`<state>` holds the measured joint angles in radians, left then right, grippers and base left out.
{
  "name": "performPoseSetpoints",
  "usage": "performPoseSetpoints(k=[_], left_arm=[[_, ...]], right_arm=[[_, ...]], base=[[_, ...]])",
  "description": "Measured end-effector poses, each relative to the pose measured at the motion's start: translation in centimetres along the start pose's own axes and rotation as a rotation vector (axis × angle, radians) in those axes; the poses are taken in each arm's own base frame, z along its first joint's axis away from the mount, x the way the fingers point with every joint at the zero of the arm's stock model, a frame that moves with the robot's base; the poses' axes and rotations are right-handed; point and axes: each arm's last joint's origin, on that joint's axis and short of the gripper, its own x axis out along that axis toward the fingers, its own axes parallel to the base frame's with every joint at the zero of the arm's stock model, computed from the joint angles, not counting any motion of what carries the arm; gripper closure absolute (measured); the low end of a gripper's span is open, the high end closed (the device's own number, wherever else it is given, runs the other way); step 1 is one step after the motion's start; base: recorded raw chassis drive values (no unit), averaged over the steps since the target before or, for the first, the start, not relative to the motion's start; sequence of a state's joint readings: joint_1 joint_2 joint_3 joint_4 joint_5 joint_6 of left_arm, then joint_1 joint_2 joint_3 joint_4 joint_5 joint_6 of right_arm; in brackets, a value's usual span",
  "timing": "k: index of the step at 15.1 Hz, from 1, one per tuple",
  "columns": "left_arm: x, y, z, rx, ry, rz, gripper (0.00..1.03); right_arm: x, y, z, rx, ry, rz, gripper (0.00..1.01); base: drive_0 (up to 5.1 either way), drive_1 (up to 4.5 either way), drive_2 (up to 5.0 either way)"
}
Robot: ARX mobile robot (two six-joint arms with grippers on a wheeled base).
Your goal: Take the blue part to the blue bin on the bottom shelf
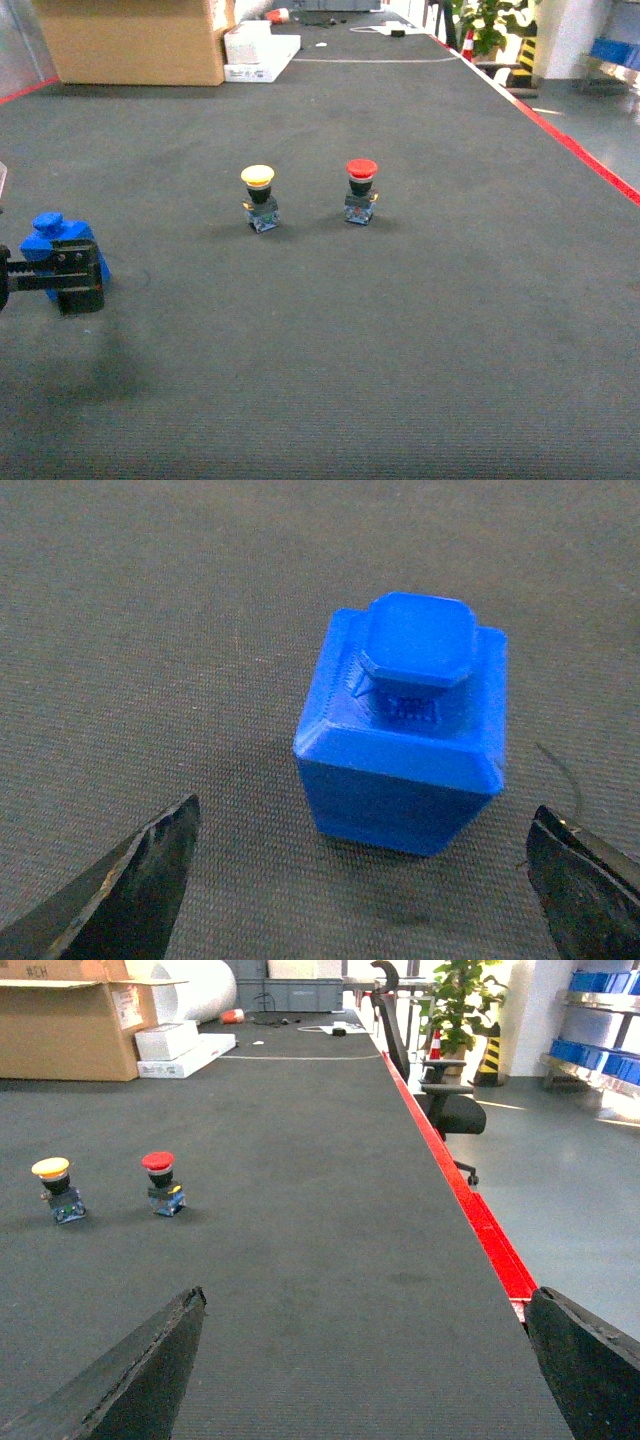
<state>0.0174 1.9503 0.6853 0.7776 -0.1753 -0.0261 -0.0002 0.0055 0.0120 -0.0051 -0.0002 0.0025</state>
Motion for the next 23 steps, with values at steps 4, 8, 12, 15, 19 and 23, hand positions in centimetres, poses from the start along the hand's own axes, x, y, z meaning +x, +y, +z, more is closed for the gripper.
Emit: performPoseSetpoints(k=[4, 8, 12, 15, 19, 23], left_arm=[[2.8, -0.3, 0.1, 0.006, 0.031, -0.005, 0.12], [3.3, -0.5, 0.4, 0.001, 0.027, -0.022, 0.56], [-3.9, -0.4, -0.1, -0.02, -0.116, -0.019, 0.59], [-13.5, -1.6, -1.3, 0.051, -0.148, -0.11, 0.59], [-22.7, -1.2, 0.7, -0.028, -0.338, -0.065, 0.59], [-27.6, -0.1, 0.7, -0.078, -0.414, -0.038, 0.59]], right_arm=[[0.0, 0.0, 0.0, 0.0, 0.0, 0.0, 0.03], [0.0, 0.0, 0.0, 0.0, 0.0, 0.0, 0.03], [0.0, 0.0, 0.0, 0.0, 0.0, 0.0, 0.03], [0.0, 0.0, 0.0, 0.0, 0.0, 0.0, 0.03], [0.0, 0.0, 0.0, 0.0, 0.0, 0.0, 0.03], [0.0, 0.0, 0.0, 0.0, 0.0, 0.0, 0.03]], base=[[0.0, 0.0, 0.0], [0.0, 0.0, 0.0], [0.0, 0.0, 0.0], [0.0, 0.0, 0.0], [0.0, 0.0, 0.0], [0.0, 0.0, 0.0]])
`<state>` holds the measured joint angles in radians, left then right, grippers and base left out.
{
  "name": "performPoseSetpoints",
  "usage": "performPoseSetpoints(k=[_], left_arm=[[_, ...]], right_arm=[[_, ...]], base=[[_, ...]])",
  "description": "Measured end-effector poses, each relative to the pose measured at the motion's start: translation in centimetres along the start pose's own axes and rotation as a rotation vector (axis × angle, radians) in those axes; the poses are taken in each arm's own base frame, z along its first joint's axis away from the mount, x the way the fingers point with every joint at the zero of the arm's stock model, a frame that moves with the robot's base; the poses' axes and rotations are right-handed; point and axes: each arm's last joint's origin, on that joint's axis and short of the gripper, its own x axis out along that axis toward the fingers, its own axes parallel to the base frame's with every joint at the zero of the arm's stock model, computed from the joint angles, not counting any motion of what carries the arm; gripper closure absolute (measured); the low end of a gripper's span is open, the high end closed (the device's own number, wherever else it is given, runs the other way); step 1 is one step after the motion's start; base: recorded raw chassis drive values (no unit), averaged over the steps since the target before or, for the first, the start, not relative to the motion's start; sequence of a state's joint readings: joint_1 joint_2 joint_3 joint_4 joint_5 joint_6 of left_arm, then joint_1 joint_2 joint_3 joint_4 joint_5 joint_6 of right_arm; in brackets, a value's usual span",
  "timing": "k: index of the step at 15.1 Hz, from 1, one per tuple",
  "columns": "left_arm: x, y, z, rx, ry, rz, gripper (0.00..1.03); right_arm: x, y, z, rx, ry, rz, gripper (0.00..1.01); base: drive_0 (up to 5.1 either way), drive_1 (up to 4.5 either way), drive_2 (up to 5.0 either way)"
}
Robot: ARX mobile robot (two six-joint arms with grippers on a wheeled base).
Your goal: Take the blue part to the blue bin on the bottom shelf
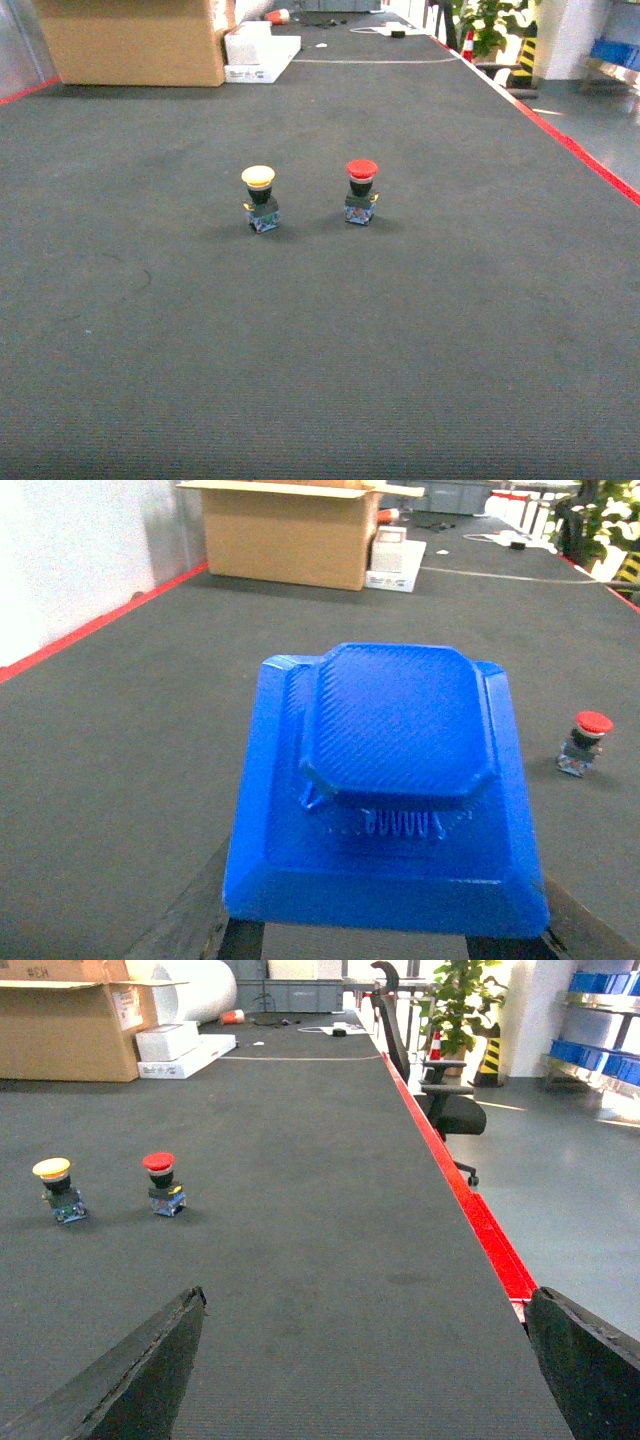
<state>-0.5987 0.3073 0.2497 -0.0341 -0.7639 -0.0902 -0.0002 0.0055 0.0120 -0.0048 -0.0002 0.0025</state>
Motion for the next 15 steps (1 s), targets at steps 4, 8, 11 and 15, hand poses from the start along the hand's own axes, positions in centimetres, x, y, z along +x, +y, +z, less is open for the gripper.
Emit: performPoseSetpoints(k=[4, 8, 11, 15], left_arm=[[0.04, 0.07, -0.04, -0.012, 0.003, 0.009, 0.59], [0.04, 0.07, -0.04, -0.013, 0.003, 0.009, 0.59], [0.04, 0.07, -0.04, -0.013, 0.003, 0.009, 0.59], [0.07, 0.04, -0.06, -0.011, 0.005, 0.007, 0.59]], right_arm=[[0.0, 0.0, 0.0, 0.0, 0.0, 0.0, 0.03], [0.0, 0.0, 0.0, 0.0, 0.0, 0.0, 0.03], [0.0, 0.0, 0.0, 0.0, 0.0, 0.0, 0.03], [0.0, 0.0, 0.01, 0.0, -0.002, 0.0, 0.03]], base=[[0.0, 0.0, 0.0], [0.0, 0.0, 0.0], [0.0, 0.0, 0.0], [0.0, -2.69, 2.6]])
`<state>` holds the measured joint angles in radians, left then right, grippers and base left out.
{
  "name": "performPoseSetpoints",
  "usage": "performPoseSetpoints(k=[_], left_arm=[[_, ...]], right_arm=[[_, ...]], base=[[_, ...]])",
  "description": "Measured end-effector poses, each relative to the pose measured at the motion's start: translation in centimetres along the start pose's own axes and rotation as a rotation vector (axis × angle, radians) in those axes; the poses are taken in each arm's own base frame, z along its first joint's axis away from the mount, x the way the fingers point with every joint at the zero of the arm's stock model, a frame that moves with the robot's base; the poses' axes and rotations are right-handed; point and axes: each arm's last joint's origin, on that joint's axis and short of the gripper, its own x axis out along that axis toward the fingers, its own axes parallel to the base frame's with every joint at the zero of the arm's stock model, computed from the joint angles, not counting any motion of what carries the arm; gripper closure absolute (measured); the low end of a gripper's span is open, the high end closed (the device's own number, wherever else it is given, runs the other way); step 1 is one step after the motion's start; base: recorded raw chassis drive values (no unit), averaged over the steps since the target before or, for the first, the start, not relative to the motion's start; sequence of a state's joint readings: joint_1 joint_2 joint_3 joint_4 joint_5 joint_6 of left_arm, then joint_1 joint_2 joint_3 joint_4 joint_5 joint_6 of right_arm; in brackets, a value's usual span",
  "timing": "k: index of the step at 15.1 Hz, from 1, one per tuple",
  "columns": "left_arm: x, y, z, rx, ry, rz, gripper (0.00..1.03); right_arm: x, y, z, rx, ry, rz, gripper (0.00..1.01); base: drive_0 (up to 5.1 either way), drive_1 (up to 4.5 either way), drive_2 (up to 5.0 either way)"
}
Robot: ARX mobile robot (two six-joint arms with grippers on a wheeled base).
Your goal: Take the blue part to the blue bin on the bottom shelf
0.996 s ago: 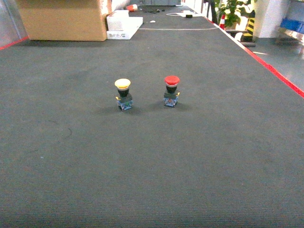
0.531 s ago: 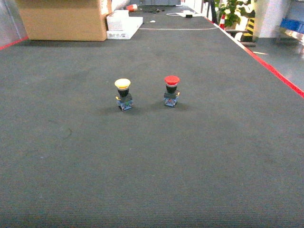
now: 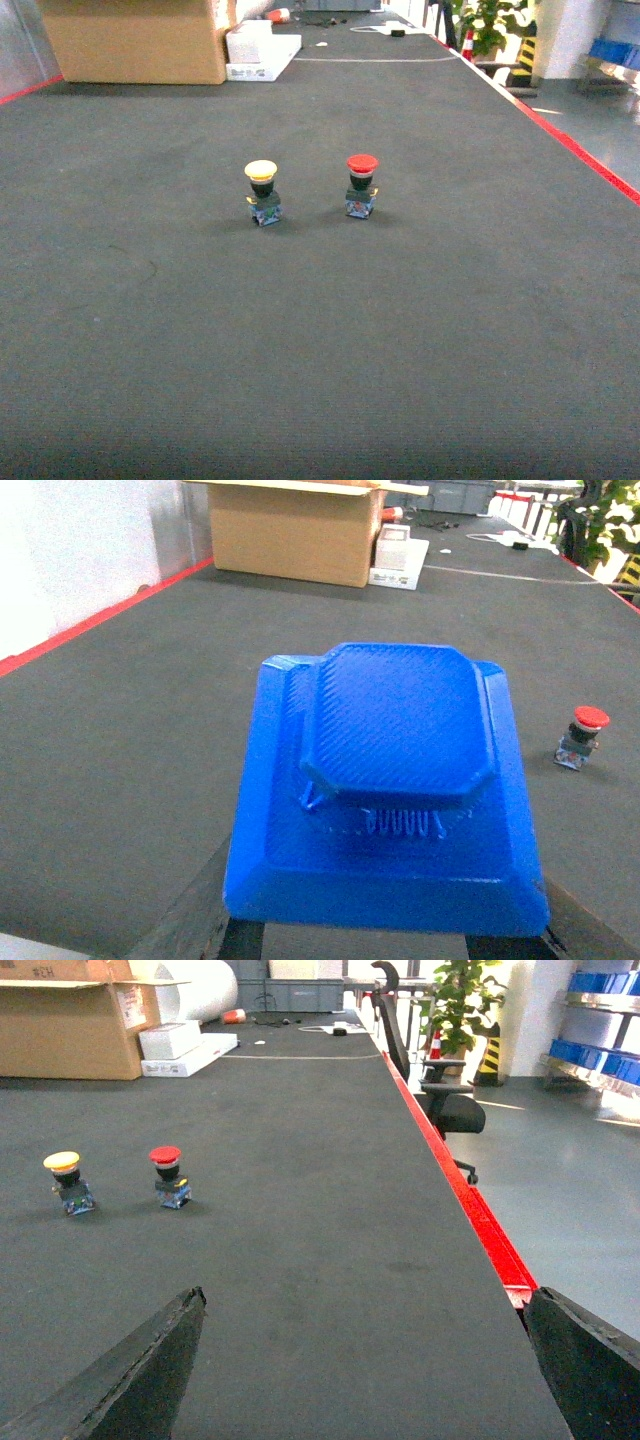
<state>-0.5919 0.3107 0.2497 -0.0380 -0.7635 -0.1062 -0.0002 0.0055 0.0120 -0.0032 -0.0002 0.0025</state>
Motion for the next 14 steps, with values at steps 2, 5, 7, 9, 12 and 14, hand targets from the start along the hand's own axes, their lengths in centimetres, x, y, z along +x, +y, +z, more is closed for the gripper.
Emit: performPoseSetpoints(k=[2, 5, 7, 9, 12, 14], left_arm=[[-0.03, 0.02, 0.0, -0.001, -0.001, 0.0, 0.59], [-0.05, 0.07, 0.12, -0.006, -0.006, 0.004, 0.6], [-0.05, 0.07, 0.11, -0.005, -0.005, 0.003, 0.6], [-0.04, 0.02, 0.09, -0.003, -0.003, -0.002, 0.6], [-0.04, 0.02, 0.09, -0.003, -0.003, -0.002, 0.6], [-0.05, 0.02, 0.09, -0.003, -0.003, -0.002, 0.6]], right_arm=[[0.0, 0.0, 0.05, 0.0, -0.005, 0.0, 0.03], [0.0, 0.0, -0.03, 0.0, 0.003, 0.002, 0.03], [0.0, 0.0, -0.02, 0.0, 0.002, 0.001, 0.03], [0.0, 0.0, -0.02, 0.0, 0.002, 0.0, 0.03], [0.0, 0.0, -0.02, 0.0, 0.002, 0.0, 0.03], [0.0, 0.0, -0.02, 0.0, 0.002, 0.0, 0.03]], base=[[0.0, 0.0, 0.0], [-1.2, -1.24, -1.2], [-1.8, -1.8, -1.8], [-1.7, -1.69, -1.7], [-1.7, -1.73, -1.7], [-1.4, -1.44, -1.4]])
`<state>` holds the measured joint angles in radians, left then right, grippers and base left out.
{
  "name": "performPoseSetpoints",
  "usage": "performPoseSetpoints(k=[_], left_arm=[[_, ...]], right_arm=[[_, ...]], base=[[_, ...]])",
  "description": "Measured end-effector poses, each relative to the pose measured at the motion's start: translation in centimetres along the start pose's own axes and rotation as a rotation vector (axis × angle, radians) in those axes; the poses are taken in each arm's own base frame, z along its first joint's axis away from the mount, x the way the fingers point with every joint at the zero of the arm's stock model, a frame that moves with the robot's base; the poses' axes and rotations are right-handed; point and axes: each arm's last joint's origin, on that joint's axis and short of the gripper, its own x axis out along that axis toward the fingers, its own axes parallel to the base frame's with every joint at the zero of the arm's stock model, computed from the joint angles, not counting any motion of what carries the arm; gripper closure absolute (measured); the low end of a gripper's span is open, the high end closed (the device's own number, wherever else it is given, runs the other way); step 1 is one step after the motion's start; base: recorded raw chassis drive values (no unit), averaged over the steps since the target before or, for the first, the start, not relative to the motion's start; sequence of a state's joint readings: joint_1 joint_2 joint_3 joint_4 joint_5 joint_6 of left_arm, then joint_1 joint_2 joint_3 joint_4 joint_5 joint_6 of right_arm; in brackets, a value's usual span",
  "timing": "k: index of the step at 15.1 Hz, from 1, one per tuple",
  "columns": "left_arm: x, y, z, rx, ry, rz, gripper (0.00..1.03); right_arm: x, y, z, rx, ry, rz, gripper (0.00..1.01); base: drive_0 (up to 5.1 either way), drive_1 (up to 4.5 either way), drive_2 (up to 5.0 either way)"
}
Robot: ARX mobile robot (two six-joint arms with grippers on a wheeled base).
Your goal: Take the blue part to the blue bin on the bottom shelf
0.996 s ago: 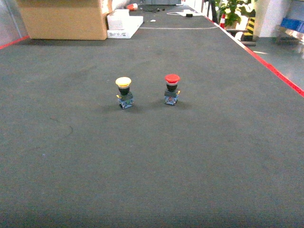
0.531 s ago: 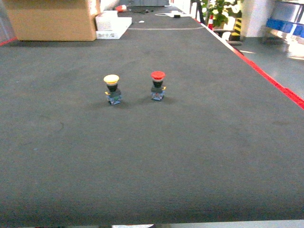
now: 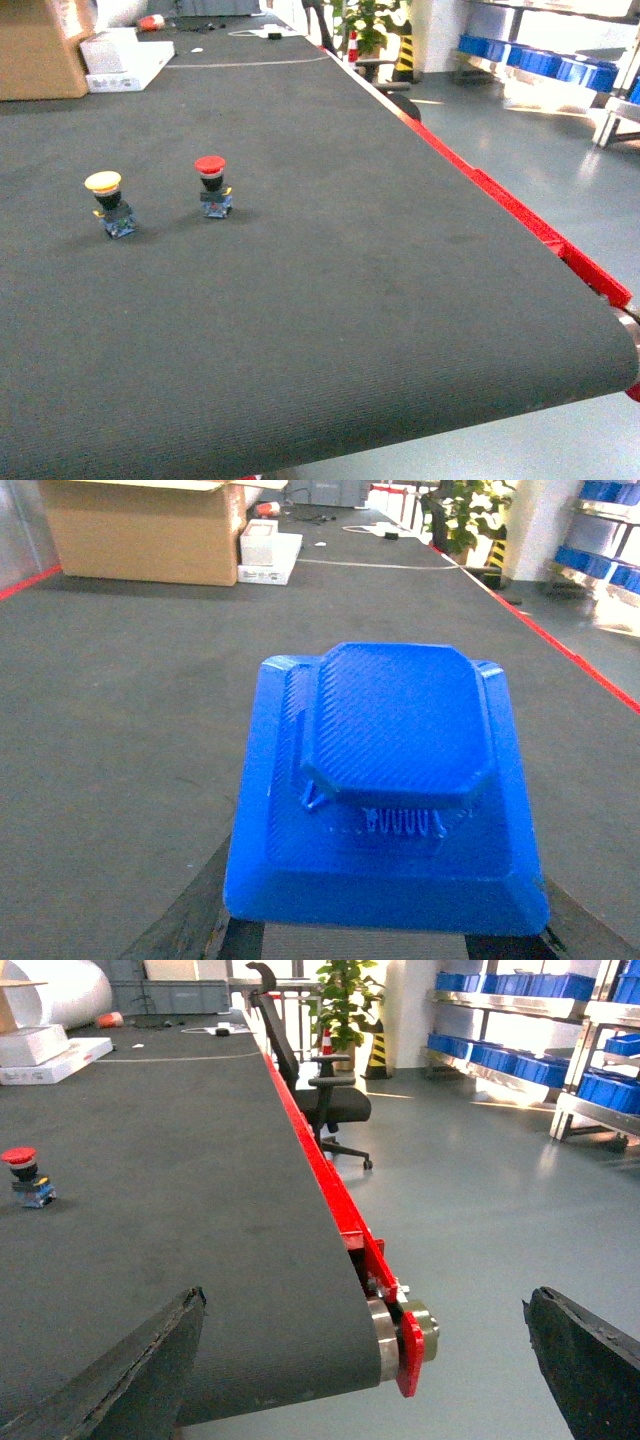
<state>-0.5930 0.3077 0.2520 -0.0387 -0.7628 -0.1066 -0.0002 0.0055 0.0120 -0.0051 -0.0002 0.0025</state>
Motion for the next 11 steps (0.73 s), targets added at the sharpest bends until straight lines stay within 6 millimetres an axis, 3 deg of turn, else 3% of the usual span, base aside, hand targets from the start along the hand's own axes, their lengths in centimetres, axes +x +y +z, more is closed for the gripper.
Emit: performPoseSetpoints(k=[11], left_arm=[[0.0, 0.0, 0.0, 0.0, 0.0, 0.0, 0.6]], right_arm=[[0.0, 0.0, 0.0, 0.0, 0.0, 0.0, 0.03]], base=[[-1.5, -1.5, -1.5]])
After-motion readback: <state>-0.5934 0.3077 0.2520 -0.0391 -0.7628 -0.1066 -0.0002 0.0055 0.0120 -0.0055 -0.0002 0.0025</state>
